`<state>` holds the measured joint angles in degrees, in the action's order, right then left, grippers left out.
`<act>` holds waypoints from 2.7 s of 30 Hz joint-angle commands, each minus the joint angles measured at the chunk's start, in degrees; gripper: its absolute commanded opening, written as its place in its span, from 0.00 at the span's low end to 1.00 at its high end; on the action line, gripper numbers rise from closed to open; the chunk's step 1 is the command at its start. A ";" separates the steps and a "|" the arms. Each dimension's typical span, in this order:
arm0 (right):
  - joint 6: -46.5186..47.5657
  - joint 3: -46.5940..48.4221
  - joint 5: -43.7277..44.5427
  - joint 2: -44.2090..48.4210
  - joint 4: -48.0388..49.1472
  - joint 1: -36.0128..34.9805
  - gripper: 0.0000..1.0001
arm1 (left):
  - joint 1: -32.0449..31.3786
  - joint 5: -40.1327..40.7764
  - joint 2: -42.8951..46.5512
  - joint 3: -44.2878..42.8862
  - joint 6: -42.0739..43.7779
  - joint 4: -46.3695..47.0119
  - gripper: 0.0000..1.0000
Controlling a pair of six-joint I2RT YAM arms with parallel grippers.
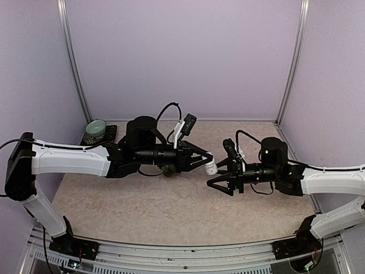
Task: Sort the pills into containers
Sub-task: Pass from the right arm to the left, then pass from the left arm to the right, then unscrew the lid of the pill bottle from the pill bottle.
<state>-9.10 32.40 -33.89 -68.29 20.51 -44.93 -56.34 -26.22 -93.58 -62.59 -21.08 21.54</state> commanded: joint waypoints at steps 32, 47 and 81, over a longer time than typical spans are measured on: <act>-13.62 4.56 -22.18 -2.46 14.12 -0.16 0.41 | -1.05 -11.62 6.19 4.61 3.25 10.81 0.07; -13.09 6.47 -21.20 -3.16 11.25 -0.05 0.13 | -1.14 -9.60 5.36 3.68 3.23 8.21 0.09; -4.26 7.64 -9.23 0.95 -2.96 -0.23 0.04 | 1.78 1.20 5.66 -2.02 -0.43 -3.91 0.99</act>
<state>-10.83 38.85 -34.76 -66.28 12.91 -45.19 -54.54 -18.79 -84.07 -62.54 -23.05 15.90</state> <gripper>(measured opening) 0.317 0.987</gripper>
